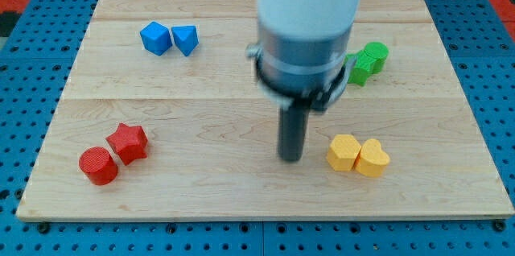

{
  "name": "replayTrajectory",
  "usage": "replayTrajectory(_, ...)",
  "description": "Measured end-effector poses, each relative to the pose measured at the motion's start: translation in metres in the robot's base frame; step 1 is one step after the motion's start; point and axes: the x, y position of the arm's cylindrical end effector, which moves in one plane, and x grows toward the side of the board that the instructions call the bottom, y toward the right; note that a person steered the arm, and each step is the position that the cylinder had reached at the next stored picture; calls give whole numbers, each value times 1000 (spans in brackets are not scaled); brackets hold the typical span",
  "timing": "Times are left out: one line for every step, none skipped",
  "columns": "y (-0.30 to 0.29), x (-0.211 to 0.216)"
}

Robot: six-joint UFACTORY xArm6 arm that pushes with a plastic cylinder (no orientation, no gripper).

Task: Place the green blocks vertically at the top right side

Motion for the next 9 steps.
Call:
replayTrajectory(75, -64)
replayTrajectory(132, -86)
replayTrajectory(144, -127)
replayTrajectory(137, -147)
replayTrajectory(148, -117)
replayTrajectory(89, -77)
replayTrajectory(84, -74)
replayTrajectory(44, -102)
replayTrajectory(102, -140)
